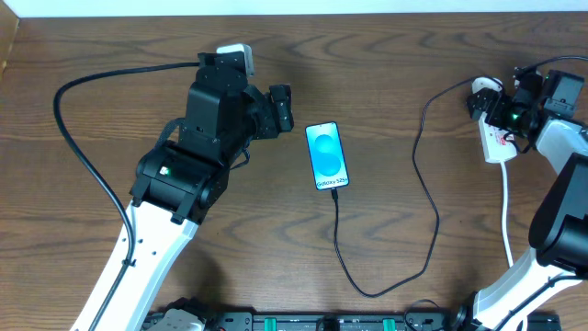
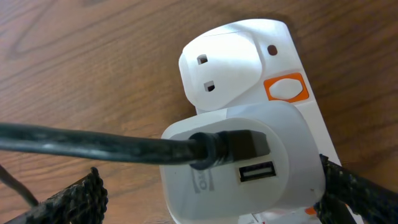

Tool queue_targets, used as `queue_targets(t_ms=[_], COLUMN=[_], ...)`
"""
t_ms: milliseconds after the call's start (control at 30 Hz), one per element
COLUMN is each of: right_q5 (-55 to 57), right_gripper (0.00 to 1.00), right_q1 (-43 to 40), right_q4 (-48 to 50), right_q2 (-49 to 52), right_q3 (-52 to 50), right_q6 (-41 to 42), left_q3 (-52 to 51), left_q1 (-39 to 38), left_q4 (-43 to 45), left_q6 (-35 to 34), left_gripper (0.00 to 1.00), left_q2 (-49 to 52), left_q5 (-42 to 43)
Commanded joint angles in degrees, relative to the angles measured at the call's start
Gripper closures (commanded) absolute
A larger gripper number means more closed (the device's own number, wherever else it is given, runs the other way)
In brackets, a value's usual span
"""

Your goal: Plug charger to phone and switch on socket

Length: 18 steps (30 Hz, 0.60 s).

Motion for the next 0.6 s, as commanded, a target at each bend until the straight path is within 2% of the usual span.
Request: queue_targets(t_ms=[0,567], right_q5=[-14.0,-15.5], right_gripper=[0.01,0.01], right_q1=[7.2,10.6], right_q4=[-7.2,-4.7], right_q2=[6.1,6.1], right_q3=[-8.2,-10.3], right_q6=[6.0,7.3], left_q3=[0.2,0.2], left_q1=[0.2,0.2], left_q4=[-0.2,-0.2], left_q6=[0.8,0.7], left_gripper=[0.11,0.11], left_q2=[-0.3,-0.3], left_q5=[-0.7,-0.7])
